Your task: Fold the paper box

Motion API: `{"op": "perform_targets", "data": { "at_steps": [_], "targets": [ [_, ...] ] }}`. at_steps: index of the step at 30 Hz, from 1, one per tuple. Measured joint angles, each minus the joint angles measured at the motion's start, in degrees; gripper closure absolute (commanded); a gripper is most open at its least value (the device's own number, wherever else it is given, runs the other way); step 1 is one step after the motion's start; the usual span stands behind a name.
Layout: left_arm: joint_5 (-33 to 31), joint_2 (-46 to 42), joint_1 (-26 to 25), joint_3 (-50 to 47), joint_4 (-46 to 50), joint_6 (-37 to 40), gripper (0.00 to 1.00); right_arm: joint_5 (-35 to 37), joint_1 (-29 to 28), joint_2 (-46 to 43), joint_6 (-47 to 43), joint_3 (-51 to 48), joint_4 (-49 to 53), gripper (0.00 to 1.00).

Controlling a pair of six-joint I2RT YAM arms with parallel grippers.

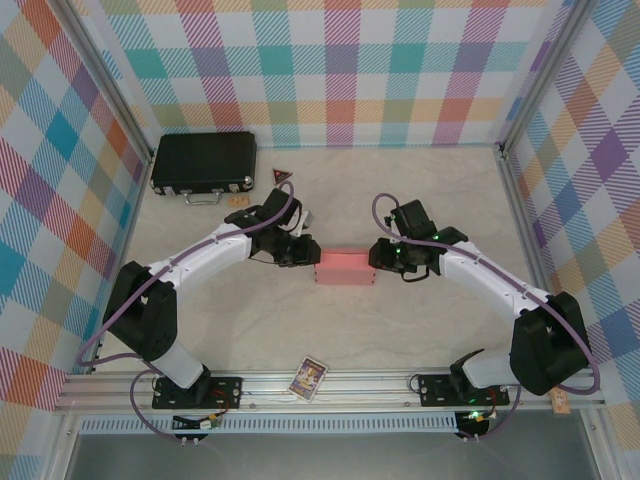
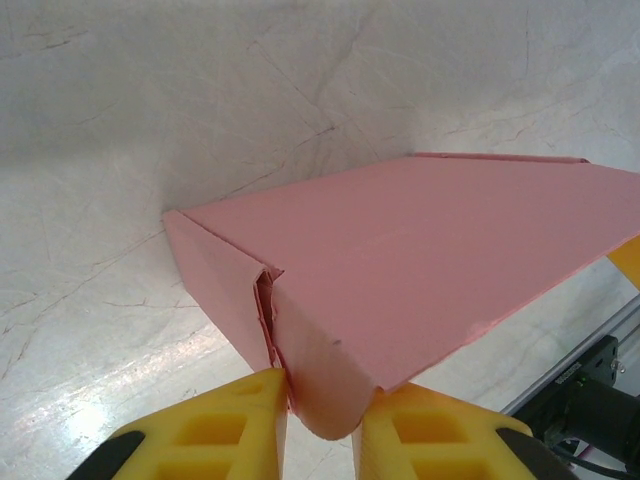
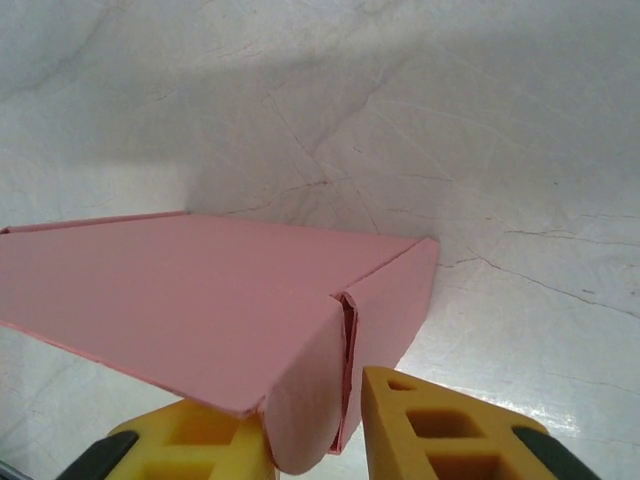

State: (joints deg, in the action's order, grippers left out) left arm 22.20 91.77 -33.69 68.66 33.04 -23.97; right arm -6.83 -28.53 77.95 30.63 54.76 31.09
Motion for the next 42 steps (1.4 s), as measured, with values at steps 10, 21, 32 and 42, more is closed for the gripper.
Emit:
{"op": "perform_targets", "data": {
  "at_steps": [10,21,32,42],
  "targets": [
    [0.0,0.0,-0.1,0.0,0.0,0.9,0.77,0.9,-0.2,0.0,-0.3,0.1,0.3,0.80],
    [0.0,0.0,-0.5,-1.4,0.0,1.7,0.76,0.9,-0.4,-0.2,-0.2,-0.5,-0.1,0.74],
    [-0.2,0.0,-0.7,-1.8,1.2,1.7,0.75,1.7,-0.4,-1.7,-1.3,-1.0,1.5,0.60],
    [0.3,-1.2,-0.7,-1.8,1.3,2.0,0.73,1.6,-0.4,-6.3,-3.1,-1.2,2.1,0.57]
  ]
}}
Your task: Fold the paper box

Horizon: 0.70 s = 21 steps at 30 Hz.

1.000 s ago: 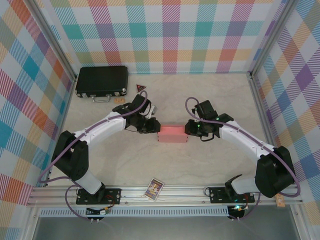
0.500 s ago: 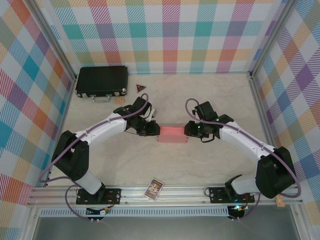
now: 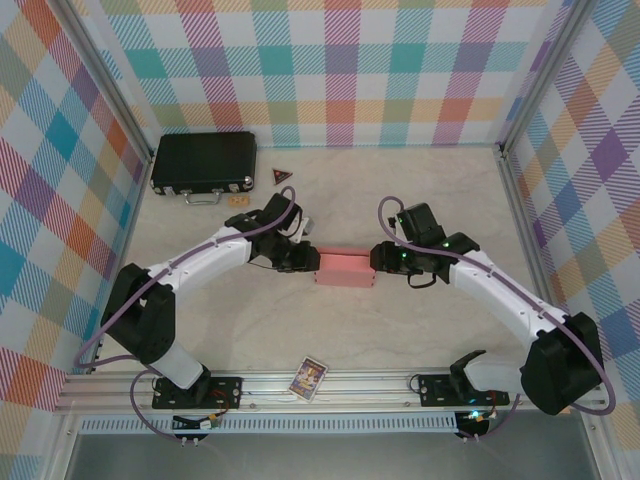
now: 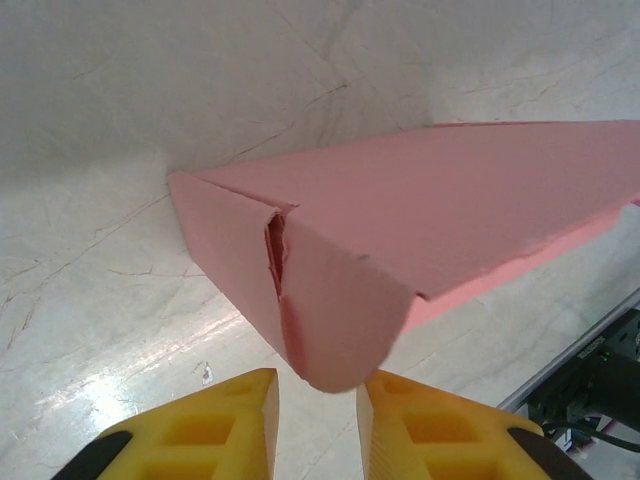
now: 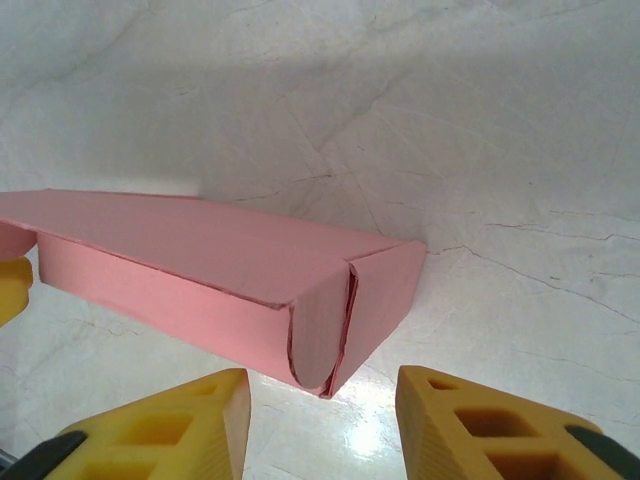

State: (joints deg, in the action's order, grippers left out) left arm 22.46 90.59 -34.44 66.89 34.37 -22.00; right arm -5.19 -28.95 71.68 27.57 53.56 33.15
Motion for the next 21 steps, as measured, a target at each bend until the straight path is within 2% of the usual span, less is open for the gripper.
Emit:
{"op": "perform_targets", "data": {
  "at_steps": [5,10,21],
  "targets": [
    [0.6,-0.3,0.0,0.2,0.0,0.1,0.71,-0.2,0.0,-0.1,-0.2,0.0,0.0,0.57],
    [0.7,-1.6,0.0,0.4,0.0,0.7,0.61,0.3,0.0,-1.6,-0.2,0.0,0.0,0.57],
    [1.6,-4.8,0.0,2.0,0.0,1.9,0.47,-1.0,2.8,-2.1,0.0,1.0,0.0,0.53]
  ]
}}
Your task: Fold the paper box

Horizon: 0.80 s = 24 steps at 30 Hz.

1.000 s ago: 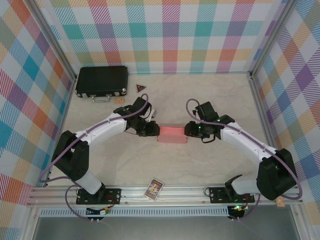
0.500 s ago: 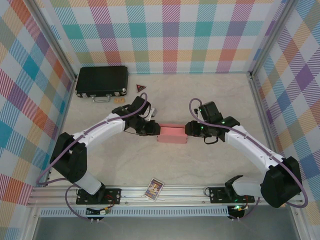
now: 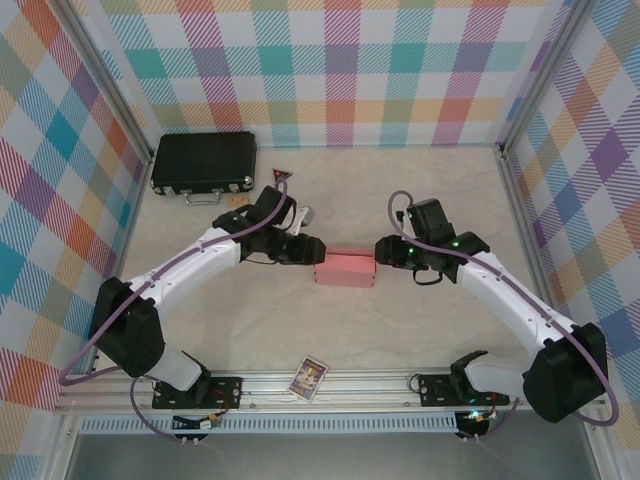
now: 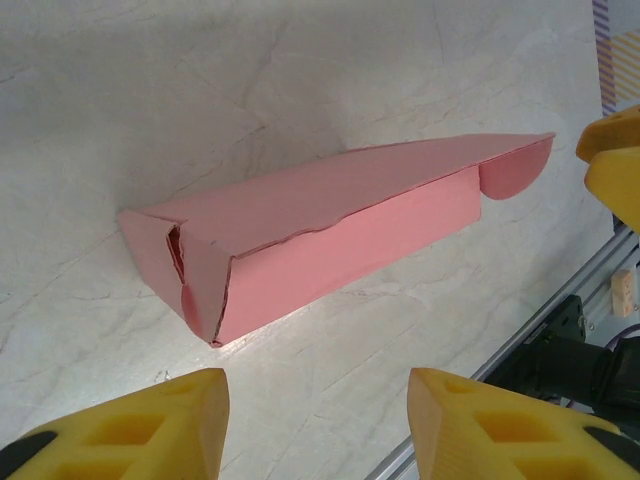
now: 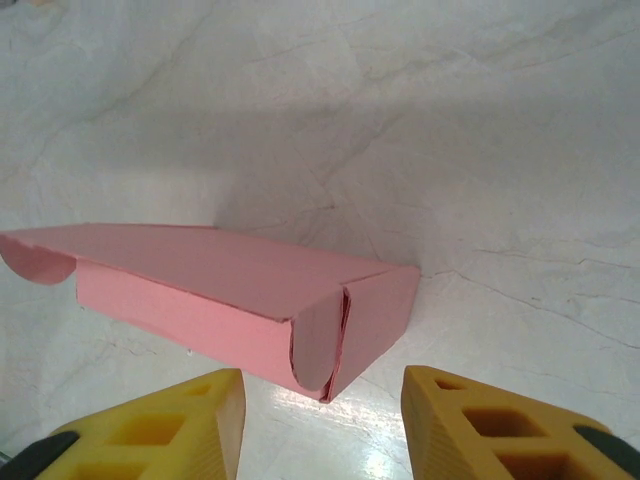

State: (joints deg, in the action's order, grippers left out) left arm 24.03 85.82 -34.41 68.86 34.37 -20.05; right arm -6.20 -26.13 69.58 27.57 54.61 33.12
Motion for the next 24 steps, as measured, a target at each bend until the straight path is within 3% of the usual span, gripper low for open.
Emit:
{"op": "perform_targets", "data": {
  "at_steps": [12,20,24],
  "targets": [
    [-1.8,2.1,1.2,1.7,-1.6,-2.1,0.23,-5.1,0.8,5.1,0.6,2.9,-0.7,0.48],
    [-0.9,5.3,1.2,2.7,-2.3,-2.7,0.23,-7.0,0.8,6.4,1.2,2.9,-1.2,0.50],
    [-0.9,5.9,1.2,2.7,-3.0,-2.9,0.28,-7.5,0.8,6.8,1.7,2.9,-1.5,0.51]
  ]
}}
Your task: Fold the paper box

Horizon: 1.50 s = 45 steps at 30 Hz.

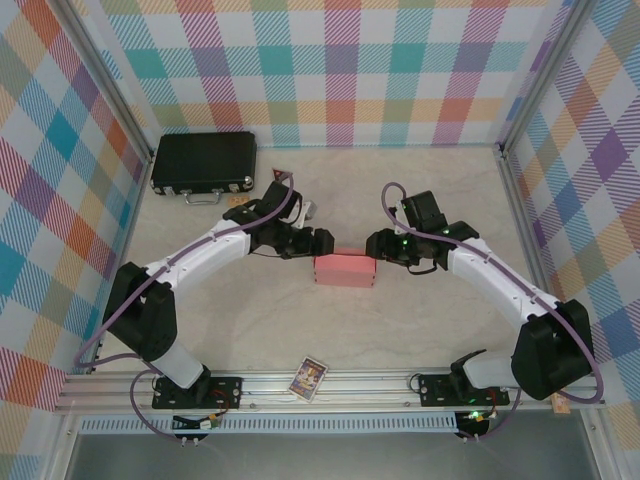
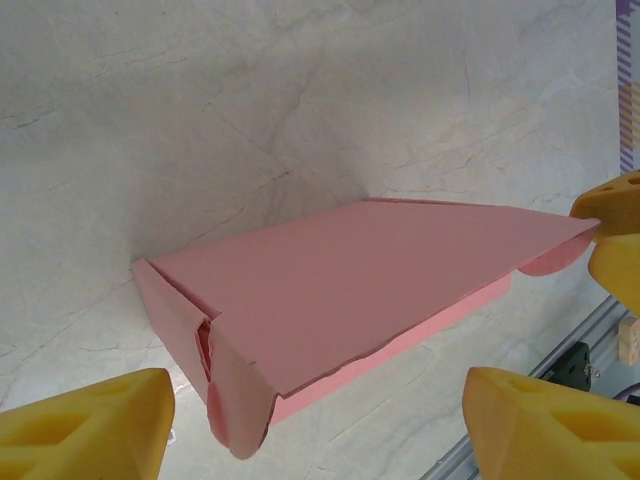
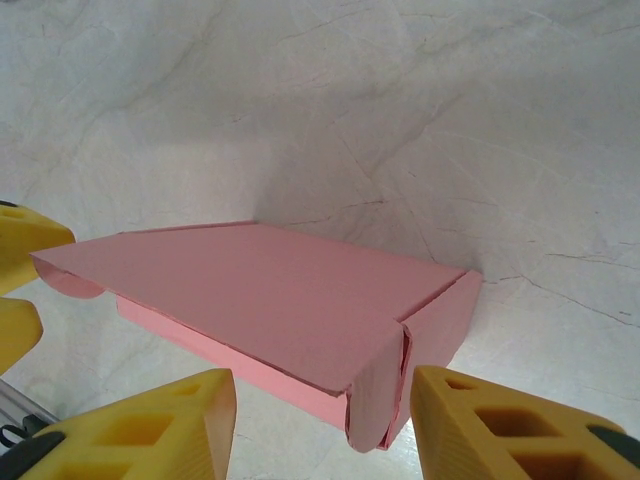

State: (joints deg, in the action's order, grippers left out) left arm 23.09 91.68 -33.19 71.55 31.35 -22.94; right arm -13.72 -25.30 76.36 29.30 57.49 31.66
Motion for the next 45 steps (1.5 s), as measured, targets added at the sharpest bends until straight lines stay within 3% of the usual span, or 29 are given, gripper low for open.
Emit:
{"op": "perform_targets", "data": {
  "at_steps": [4,12,19,45],
  "targets": [
    [0.1,0.3,0.0,1.0,0.0,0.0,0.37,-0.5,0.0,0.0,0.1,0.0,-0.5,0.52],
    [1.2,0.7,0.0,1.2,0.0,-0.2,0.41,-1.2,0.0,0.5,0.3,0.0,-0.8,0.57],
    [1.5,0.8,0.0,1.2,0.0,-0.3,0.53,-1.3,0.1,0.7,0.4,0.0,-0.8,0.63],
    [-0.2,0.8,0.0,-3.8,-0.1,-0.2,0.59,-1.6,-0.1,-0.1,0.3,-1.6,-1.2,0.69]
  ]
}}
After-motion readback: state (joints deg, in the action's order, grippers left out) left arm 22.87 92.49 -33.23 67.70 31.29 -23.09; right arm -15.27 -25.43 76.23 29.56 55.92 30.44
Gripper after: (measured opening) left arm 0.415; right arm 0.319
